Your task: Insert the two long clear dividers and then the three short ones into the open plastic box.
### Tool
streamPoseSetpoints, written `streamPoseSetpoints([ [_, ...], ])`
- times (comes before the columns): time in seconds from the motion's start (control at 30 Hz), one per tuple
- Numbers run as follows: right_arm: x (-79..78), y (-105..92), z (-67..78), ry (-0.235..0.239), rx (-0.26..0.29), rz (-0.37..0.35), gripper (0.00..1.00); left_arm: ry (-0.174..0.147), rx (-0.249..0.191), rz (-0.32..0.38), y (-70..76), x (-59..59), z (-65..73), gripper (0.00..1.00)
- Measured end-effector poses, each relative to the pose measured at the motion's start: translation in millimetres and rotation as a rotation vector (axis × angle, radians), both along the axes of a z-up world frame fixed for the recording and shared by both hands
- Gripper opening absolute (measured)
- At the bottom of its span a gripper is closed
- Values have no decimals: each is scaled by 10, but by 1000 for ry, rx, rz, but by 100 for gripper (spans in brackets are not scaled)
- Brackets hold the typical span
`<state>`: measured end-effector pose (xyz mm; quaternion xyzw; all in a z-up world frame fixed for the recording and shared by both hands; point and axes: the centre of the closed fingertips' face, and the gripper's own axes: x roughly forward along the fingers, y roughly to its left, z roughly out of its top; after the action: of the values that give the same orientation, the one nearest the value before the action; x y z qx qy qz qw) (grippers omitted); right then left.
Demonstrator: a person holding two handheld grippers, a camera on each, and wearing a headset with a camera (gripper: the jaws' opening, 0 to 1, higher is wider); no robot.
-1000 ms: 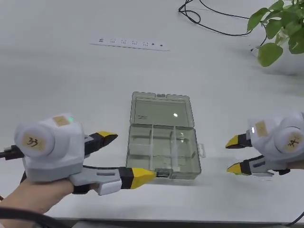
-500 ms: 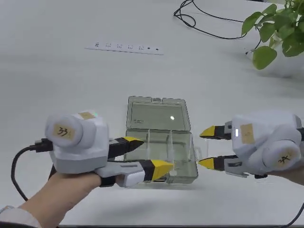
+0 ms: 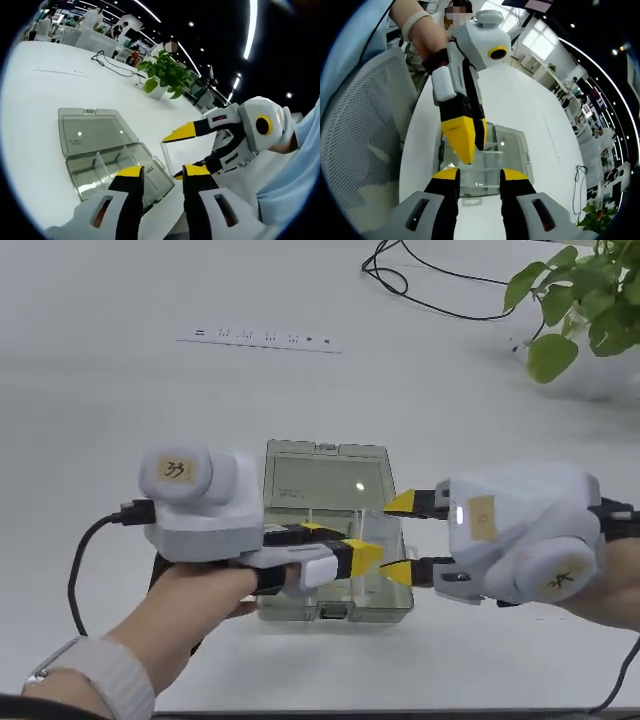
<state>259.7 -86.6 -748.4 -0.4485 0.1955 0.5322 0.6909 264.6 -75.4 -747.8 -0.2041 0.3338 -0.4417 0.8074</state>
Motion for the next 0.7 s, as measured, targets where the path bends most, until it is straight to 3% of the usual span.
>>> streamPoseSetpoints([
  [0.2, -2, 22, -3, -18, -15, 15, 32, 66, -44, 32, 23, 12, 12, 11],
  [0.27, -9, 34, -5, -21, -19, 20, 32, 72, -50, 32, 24, 22, 6, 8],
  [0.47, -19, 72, 3, -36, -32, 45, 32, 111, -73, 13, -22, -44, 26, 0],
  [0.7, -31, 85, 8, -64, -67, 85, 32, 157, -97, 8, -36, -78, 38, 0],
])
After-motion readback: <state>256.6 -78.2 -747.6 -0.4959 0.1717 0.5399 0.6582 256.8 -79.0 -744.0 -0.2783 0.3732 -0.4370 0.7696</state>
